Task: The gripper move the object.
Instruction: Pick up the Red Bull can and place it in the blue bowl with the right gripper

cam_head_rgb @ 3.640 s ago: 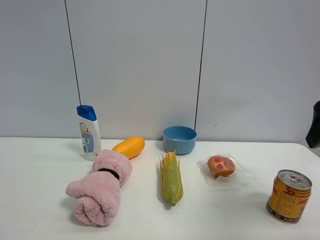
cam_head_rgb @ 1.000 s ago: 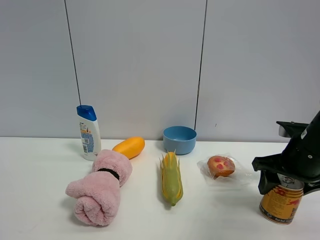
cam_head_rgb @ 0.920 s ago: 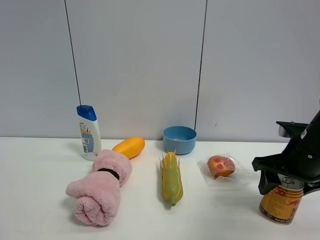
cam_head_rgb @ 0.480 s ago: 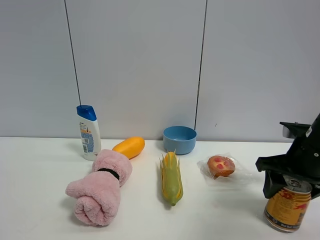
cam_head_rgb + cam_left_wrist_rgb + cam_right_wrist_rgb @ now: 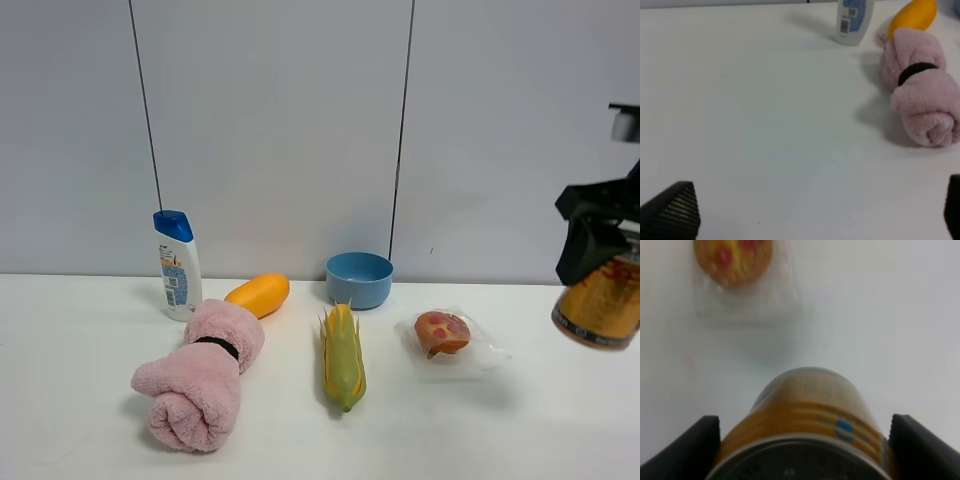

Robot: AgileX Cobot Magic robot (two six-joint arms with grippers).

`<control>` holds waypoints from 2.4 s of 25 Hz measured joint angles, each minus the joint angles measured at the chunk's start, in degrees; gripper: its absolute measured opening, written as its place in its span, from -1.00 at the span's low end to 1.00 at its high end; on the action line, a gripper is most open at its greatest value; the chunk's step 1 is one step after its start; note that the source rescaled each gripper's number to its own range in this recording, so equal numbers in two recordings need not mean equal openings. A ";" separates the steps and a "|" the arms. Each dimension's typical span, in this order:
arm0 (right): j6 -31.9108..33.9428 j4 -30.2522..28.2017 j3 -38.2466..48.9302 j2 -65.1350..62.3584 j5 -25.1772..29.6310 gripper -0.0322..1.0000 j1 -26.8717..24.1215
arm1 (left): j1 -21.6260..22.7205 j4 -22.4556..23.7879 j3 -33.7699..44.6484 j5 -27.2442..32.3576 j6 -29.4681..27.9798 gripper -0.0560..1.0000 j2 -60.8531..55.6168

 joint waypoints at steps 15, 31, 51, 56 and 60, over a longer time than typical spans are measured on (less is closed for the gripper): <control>-10.08 7.59 -15.57 19.82 -14.02 -0.94 8.58 | 0.00 0.00 0.00 0.00 0.00 1.00 0.00; -8.95 8.36 -52.28 45.70 -9.05 -0.94 12.23 | 0.00 0.00 0.00 0.00 0.00 1.00 0.00; -8.95 8.56 -52.45 54.33 -18.14 -0.94 12.23 | 0.00 -0.05 0.00 0.00 0.00 1.00 0.00; -8.95 8.56 -52.45 56.09 -19.85 -0.94 12.23 | 0.00 -0.05 0.00 0.00 0.00 1.00 0.00; -8.95 8.56 -52.45 56.35 -20.86 -0.94 12.23 | 0.00 -0.05 0.00 0.00 0.00 1.00 0.00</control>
